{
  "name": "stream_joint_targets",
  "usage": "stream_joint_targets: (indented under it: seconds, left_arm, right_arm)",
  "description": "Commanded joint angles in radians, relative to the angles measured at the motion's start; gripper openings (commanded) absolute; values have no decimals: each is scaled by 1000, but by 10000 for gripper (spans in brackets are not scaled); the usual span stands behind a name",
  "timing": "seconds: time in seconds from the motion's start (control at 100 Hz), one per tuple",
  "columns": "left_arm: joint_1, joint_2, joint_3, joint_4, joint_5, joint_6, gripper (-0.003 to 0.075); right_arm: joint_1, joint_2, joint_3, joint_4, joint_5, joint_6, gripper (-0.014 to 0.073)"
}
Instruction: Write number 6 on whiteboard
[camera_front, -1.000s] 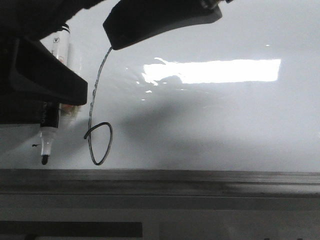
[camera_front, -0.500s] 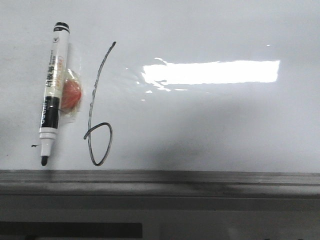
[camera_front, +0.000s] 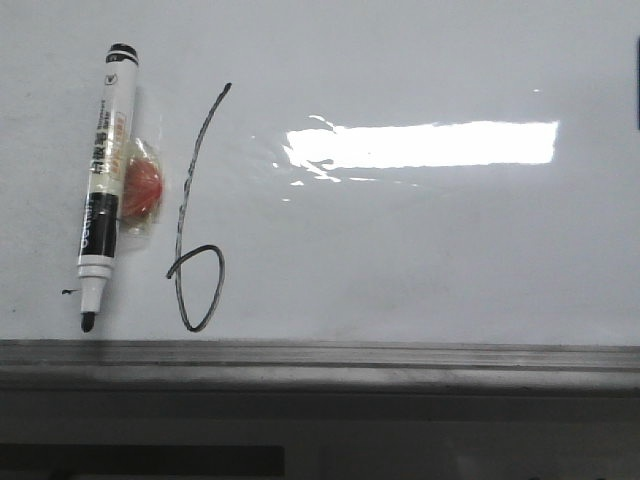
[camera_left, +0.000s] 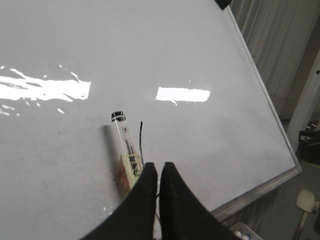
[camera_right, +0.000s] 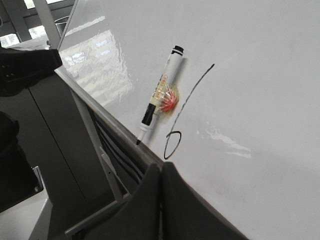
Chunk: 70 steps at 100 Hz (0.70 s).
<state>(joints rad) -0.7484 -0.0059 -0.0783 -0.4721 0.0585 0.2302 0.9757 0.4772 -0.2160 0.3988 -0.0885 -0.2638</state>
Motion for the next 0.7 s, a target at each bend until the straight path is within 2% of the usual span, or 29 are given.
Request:
stream_joint_targets:
  seconds: [0.0,0.14,0.69]
  left_arm:
    - [1,-25,-2,4,-65,2,-19]
    - [1,-25,13,4,-58,2,-19]
    - [1,-25,28,-4,-85,-2,-19]
  right_arm:
    - [-8,-62,8,-6,-72,-9,-53]
    - [-8,-115,15,-6,-60,-9,-53]
    - [-8,-117,15,-6,-59,-9,-53]
